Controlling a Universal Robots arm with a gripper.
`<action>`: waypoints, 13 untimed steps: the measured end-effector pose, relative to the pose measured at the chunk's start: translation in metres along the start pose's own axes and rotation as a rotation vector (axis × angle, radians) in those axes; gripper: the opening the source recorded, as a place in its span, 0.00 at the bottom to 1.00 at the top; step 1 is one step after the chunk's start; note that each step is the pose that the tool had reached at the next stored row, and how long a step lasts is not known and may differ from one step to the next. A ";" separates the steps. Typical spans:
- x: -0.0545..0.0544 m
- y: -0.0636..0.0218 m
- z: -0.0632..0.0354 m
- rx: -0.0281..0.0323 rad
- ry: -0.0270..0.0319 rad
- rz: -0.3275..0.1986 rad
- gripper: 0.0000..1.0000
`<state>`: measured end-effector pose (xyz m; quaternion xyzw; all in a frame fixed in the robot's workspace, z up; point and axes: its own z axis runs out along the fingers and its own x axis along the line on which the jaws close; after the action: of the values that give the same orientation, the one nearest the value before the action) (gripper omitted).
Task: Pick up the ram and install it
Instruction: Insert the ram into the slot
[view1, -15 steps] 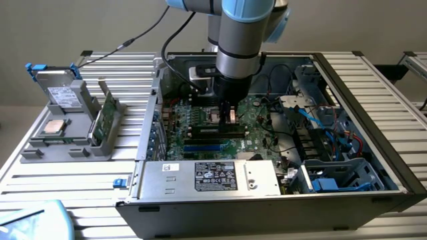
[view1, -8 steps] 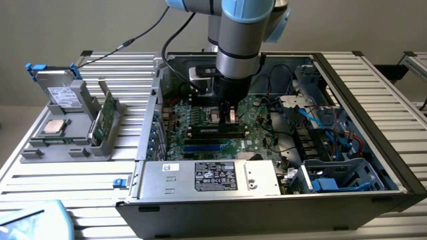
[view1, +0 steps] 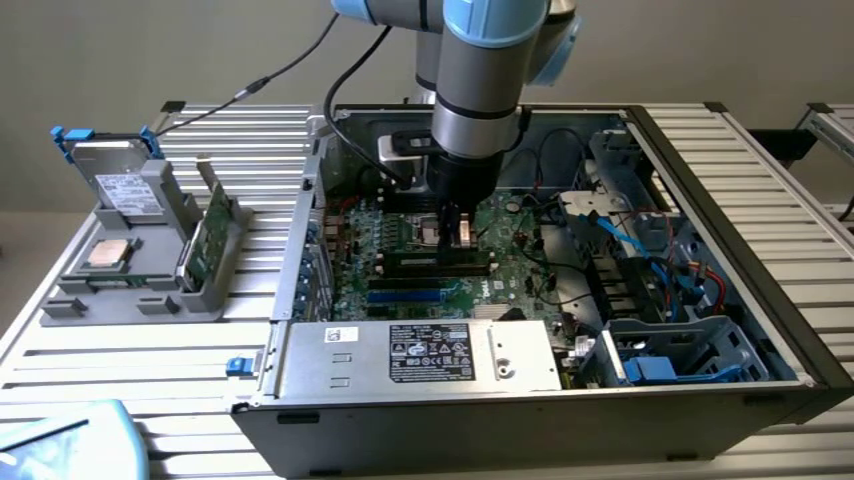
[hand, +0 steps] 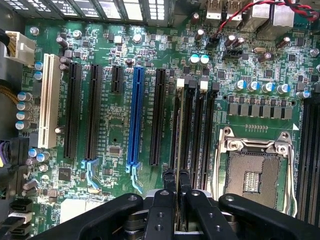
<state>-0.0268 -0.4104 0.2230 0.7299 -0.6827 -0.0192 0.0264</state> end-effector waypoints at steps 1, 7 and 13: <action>0.000 0.0000 0.0001 0.0000 0.0001 0.000 0.14; 0.000 -0.0001 0.0004 0.0000 0.0004 0.000 0.14; 0.000 0.0000 -0.0007 0.0000 0.0004 0.000 0.14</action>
<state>-0.0268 -0.4103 0.2237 0.7300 -0.6827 -0.0191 0.0265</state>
